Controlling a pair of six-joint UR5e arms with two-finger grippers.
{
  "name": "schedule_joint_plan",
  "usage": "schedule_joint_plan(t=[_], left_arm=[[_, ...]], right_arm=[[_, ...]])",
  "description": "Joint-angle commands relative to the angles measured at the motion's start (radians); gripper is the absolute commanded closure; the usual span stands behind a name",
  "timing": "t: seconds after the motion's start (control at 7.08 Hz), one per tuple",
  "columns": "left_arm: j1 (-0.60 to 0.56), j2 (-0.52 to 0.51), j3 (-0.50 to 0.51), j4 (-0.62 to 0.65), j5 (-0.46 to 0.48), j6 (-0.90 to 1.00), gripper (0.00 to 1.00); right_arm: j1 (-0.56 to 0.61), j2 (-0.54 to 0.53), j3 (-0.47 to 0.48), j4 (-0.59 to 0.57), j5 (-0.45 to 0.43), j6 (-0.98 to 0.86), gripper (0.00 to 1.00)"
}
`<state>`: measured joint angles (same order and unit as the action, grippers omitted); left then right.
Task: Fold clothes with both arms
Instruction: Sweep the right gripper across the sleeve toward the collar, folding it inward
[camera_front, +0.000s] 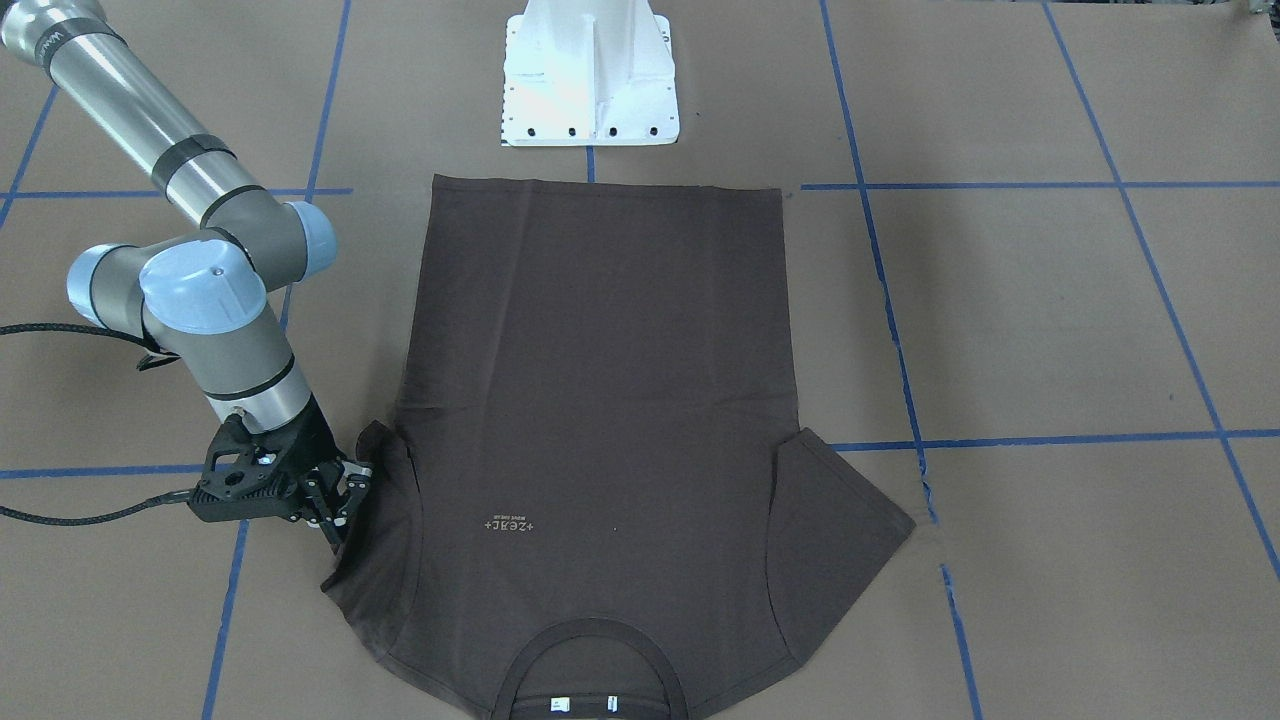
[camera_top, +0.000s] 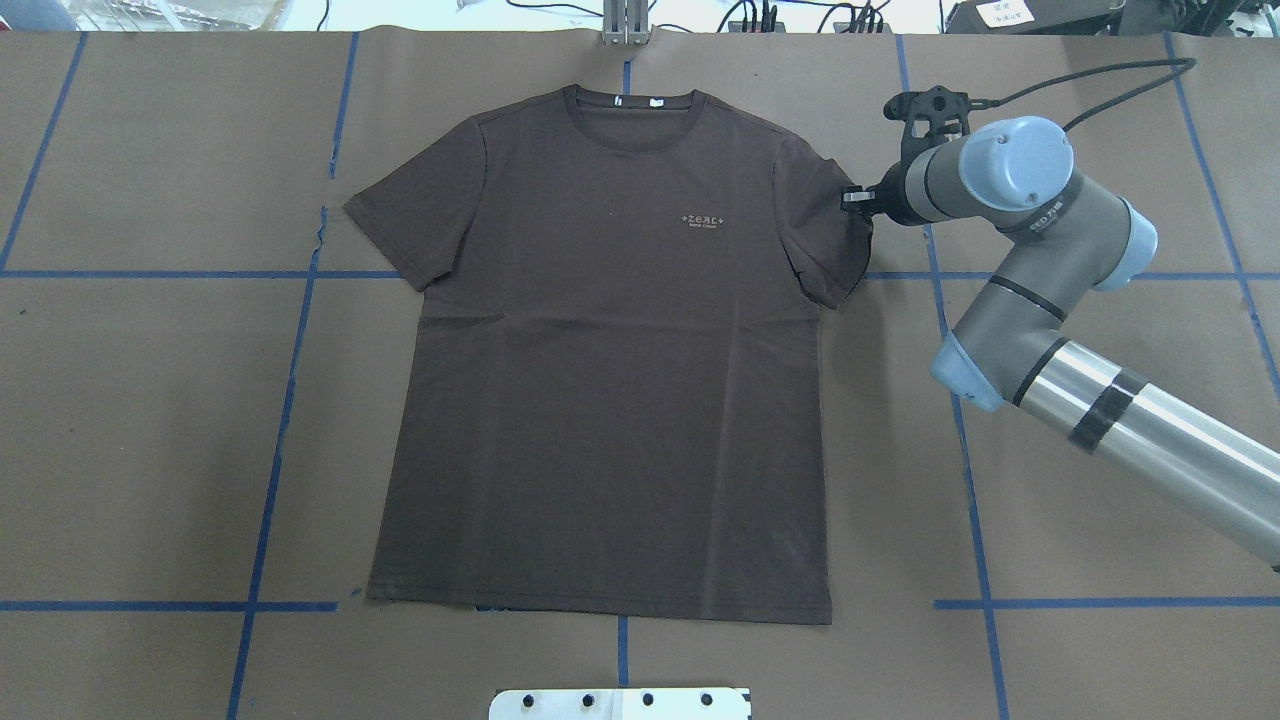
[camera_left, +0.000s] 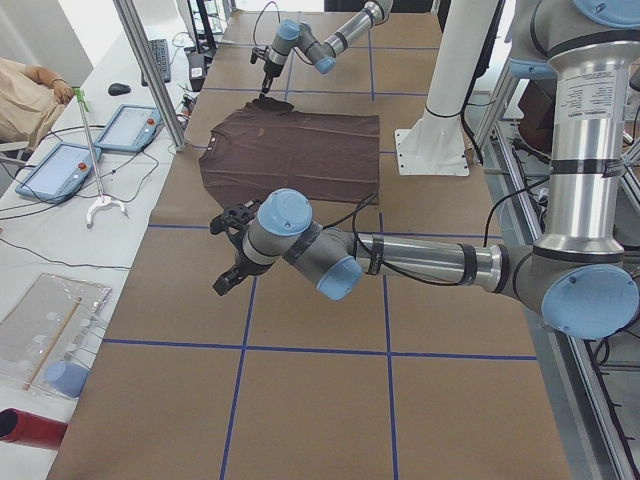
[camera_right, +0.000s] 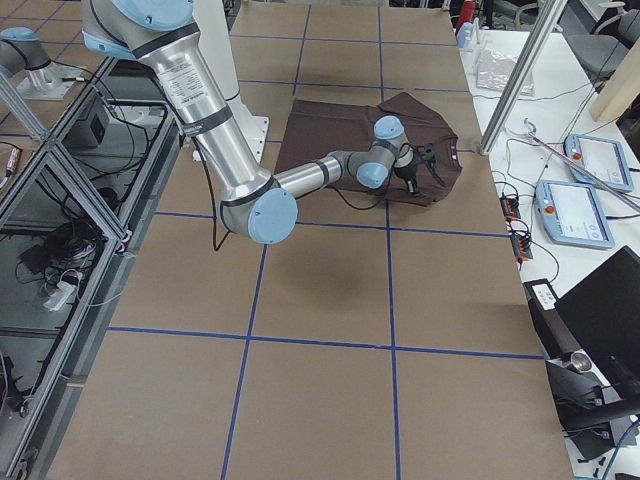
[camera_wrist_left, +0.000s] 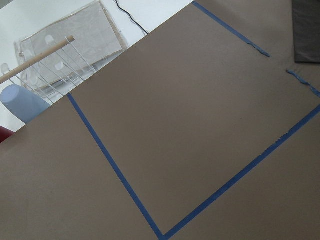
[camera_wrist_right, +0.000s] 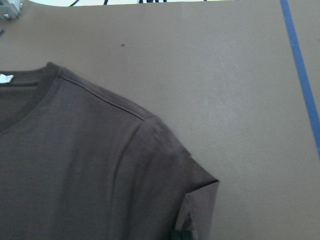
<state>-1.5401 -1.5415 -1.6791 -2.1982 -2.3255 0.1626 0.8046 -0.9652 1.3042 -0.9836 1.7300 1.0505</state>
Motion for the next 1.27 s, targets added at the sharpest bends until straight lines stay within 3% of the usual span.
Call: schedule_joint_plan(t=[0.0,0.28,0.42,0.71,0.85,0.99,1.13], left_arm=[[0.000,0.000,-0.001,0.000,0.000,-0.002,0.00],[0.000,0.000,-0.001,0.002,0.000,-0.002,0.00],[0.000,0.000,-0.001,0.000,0.000,-0.002,0.00],[0.002,-0.018,0.007,-0.008,0.002,-0.002,0.00],[0.003,-0.046,0.010,-0.011,0.002,-0.059,0.00],[0.015,-0.084,-0.013,-0.041,0.000,-0.241,0.00],[0.093,-0.101,-0.004,-0.119,0.008,-0.377,0.00]], right_arm=[[-0.071,0.135,-0.005,-0.146,-0.103,0.133,1.00],[-0.120,0.148,-0.028,-0.139,-0.167,0.148,1.00],[-0.154,0.151,-0.031,-0.135,-0.229,0.138,0.01],[-0.154,0.195,-0.031,-0.133,-0.230,0.117,0.00],[-0.092,0.197,-0.022,-0.145,-0.067,0.100,0.00],[-0.015,0.183,0.004,-0.161,0.076,0.027,0.00],[0.046,0.165,0.064,-0.255,0.159,-0.065,0.00]])
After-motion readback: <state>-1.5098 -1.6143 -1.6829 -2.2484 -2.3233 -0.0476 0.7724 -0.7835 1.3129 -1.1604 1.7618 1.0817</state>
